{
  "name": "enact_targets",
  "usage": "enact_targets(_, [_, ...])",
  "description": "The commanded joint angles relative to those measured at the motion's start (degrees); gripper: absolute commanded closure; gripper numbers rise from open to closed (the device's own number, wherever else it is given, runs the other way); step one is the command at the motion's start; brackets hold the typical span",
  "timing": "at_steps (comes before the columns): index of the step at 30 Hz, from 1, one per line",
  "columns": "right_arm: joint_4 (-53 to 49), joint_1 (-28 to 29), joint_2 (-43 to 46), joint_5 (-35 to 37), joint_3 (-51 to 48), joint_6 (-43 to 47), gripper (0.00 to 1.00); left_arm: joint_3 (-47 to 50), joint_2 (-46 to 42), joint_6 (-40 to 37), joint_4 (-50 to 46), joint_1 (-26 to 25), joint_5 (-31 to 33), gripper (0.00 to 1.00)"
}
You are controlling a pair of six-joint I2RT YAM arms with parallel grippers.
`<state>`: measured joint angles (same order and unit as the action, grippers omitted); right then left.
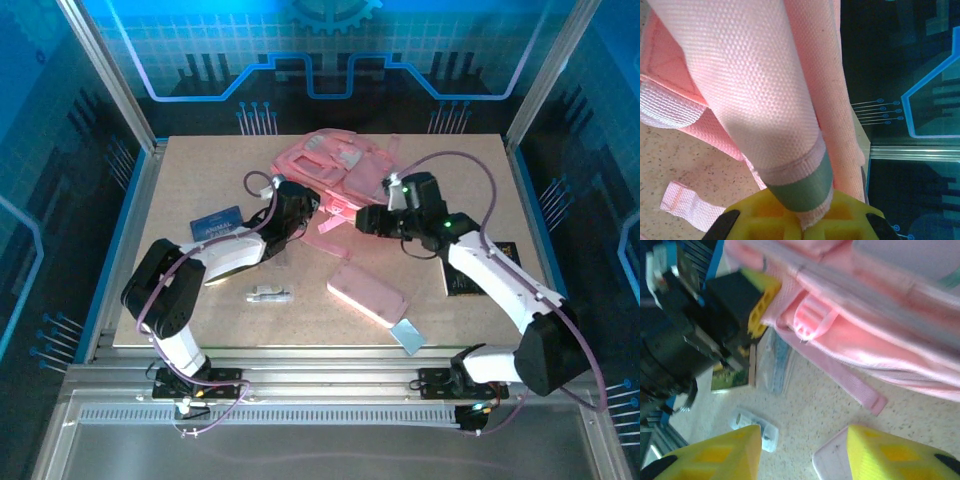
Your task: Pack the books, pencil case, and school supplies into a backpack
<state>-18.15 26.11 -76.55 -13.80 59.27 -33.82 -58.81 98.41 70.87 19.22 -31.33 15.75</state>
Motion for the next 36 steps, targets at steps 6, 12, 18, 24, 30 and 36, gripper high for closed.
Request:
enact_targets(6, [17.46, 10.17, -10.13, 11.25, -2.62, -1.64, 0.62, -1.1, -3.28, 3.32, 3.37, -2.85, 4.41, 1.0])
enact_targets(12, [23.51, 13.34, -17.51, 26.31, -2.47, 0.16, 0.63, 1.38, -5.4, 4.72, 3.29, -3.28, 5.05, 1.0])
enact_targets(18, [27.34, 13.78, -22.53, 37.08, -1.32, 0.93, 0.57, 2.53, -7.31, 4.91, 2.88, -3.43, 4.79, 1.0])
enact_targets(24, [33.09, 13.83, -25.4, 37.09, 1.45, 0.49, 0.58, 3.64, -8.14, 5.64, 2.76, -4.09, 4.34, 1.0])
enact_targets(30, [33.27, 13.66, -25.12, 34.94, 2.71, -0.72, 1.0, 5.36, -6.95, 7.39, 2.75, -4.36, 4.39, 1.0])
enact_targets(36, [29.8, 11.09, -20.33, 26.14, -0.99, -1.93, 1.0, 4.5, -5.41, 5.16, 0.93, -2.75, 6.8, 1.0])
